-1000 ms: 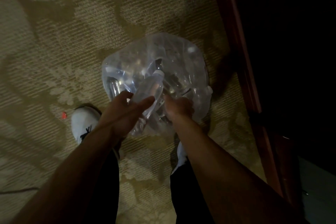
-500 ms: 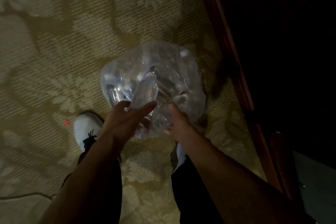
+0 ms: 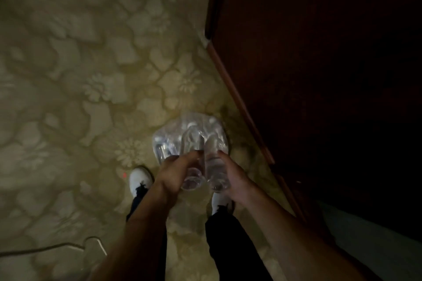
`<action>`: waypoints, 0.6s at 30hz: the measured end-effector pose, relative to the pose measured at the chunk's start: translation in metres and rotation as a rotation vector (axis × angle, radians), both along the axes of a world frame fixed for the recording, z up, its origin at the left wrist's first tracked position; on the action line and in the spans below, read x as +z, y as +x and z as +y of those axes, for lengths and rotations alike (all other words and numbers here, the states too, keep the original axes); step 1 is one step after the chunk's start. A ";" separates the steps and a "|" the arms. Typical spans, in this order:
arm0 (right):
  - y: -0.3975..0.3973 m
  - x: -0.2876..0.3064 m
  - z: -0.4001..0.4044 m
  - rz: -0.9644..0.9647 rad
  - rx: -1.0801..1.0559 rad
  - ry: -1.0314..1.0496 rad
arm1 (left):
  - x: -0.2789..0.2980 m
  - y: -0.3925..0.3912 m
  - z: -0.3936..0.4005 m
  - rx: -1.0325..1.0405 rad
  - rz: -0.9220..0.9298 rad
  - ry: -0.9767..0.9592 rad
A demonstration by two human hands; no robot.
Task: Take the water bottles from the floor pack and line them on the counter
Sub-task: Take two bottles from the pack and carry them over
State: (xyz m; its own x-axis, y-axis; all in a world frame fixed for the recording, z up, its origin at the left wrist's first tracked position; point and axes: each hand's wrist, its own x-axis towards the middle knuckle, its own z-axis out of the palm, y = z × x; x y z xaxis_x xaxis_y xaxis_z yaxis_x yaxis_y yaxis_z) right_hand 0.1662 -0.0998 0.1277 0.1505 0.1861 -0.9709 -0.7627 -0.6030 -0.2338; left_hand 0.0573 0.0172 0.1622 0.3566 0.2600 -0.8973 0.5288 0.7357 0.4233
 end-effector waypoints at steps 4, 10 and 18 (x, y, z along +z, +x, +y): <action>0.024 0.093 -0.022 0.017 -0.038 0.160 | 0.083 0.020 -0.018 0.003 -0.135 0.048; 0.049 0.213 -0.051 -0.128 -0.030 0.369 | 0.188 0.050 -0.053 -0.020 -0.388 0.123; 0.061 0.330 -0.092 -0.702 -0.114 0.349 | 0.294 0.080 -0.085 -0.199 -0.627 0.286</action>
State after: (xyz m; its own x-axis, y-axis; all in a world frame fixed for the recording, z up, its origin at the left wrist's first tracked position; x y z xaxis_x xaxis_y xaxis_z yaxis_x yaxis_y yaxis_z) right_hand 0.2274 -0.1920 0.4574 0.7425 0.4091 -0.5304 -0.4195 -0.3333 -0.8443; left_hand 0.1377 -0.0677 0.4566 0.8478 0.3309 -0.4143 0.2352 0.4656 0.8532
